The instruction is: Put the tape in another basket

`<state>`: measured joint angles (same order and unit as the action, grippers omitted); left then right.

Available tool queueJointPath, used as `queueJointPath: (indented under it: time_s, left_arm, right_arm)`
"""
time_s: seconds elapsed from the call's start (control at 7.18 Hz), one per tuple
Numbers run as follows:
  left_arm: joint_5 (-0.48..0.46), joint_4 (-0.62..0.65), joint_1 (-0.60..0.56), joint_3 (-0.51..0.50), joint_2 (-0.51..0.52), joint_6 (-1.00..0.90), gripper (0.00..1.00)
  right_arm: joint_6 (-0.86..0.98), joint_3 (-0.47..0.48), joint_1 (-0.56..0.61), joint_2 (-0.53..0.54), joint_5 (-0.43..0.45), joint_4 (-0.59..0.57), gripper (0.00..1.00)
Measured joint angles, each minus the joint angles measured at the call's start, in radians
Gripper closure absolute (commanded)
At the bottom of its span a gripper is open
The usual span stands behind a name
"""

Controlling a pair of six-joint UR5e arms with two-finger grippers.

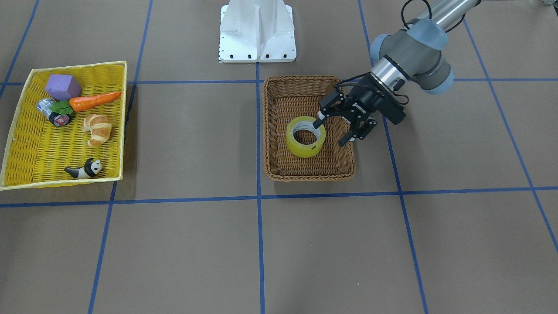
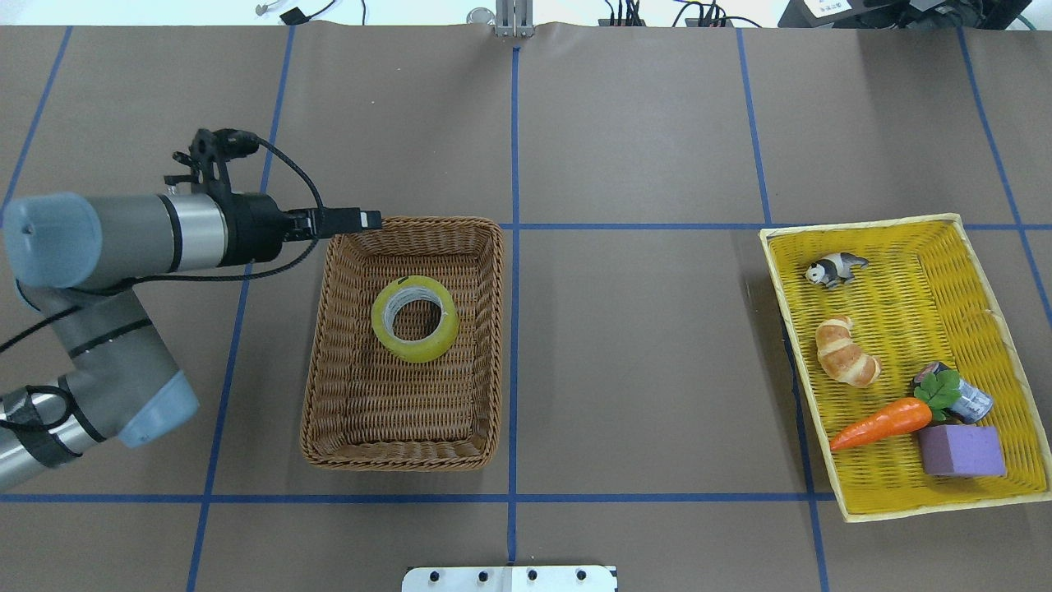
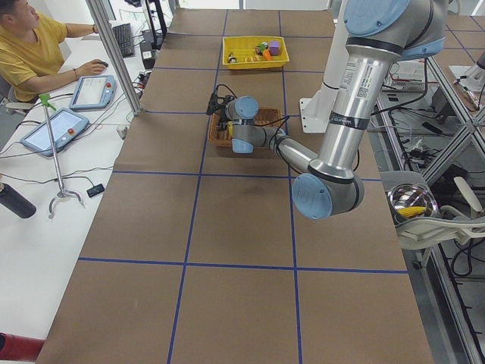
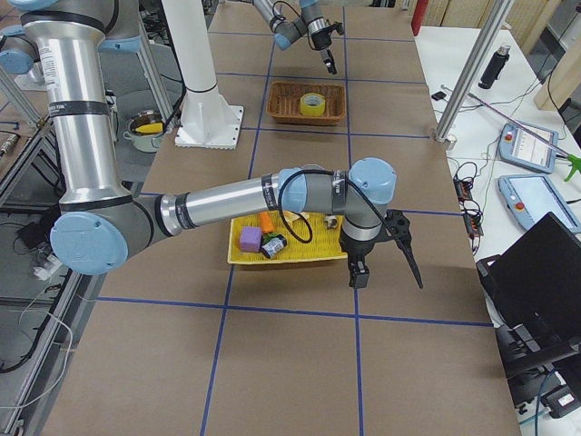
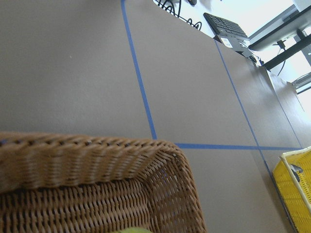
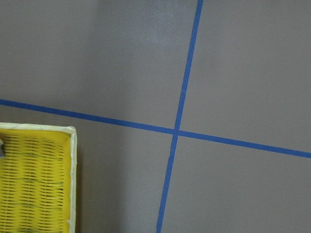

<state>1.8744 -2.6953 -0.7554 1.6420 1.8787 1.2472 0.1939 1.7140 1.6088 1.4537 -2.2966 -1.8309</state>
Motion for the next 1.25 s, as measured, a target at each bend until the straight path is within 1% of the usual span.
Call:
queueJointPath:
  time_s: [0.14,0.28,0.56,0.7,0.98,1.11,1.25]
  left_arm:
    - [0.092,0.087,-0.102,0.001,-0.002,-0.079,0.01]
    - [0.178,0.199,-0.207,0.002,-0.007,-0.217,0.01]
    - [0.312,0.491,-0.412,0.004,-0.03,-0.602,0.01]
    - [0.358,0.651,-0.504,0.005,-0.042,-0.795,0.01]
    - [0.4,0.964,-0.662,0.014,-0.056,-1.144,0.01]
    - [0.403,1.079,-0.723,0.015,-0.069,-1.284,0.01]
    - [0.405,1.165,-0.765,0.011,-0.091,-1.384,0.01]
  right_arm:
    - [0.001,0.0,0.003,0.018,0.004,0.022,0.0]
    - [0.001,-0.001,0.006,0.041,0.006,0.05,0.0]
    - [-0.009,-0.003,0.009,0.071,0.025,0.071,0.0]
    - [-0.019,-0.003,0.008,0.075,0.038,0.073,0.0]
    - [-0.05,-0.002,0.007,0.075,0.047,0.074,0.0]
    - [-0.057,-0.003,0.006,0.073,0.047,0.074,0.0]
    - [-0.061,-0.006,0.005,0.071,0.048,0.077,0.0]
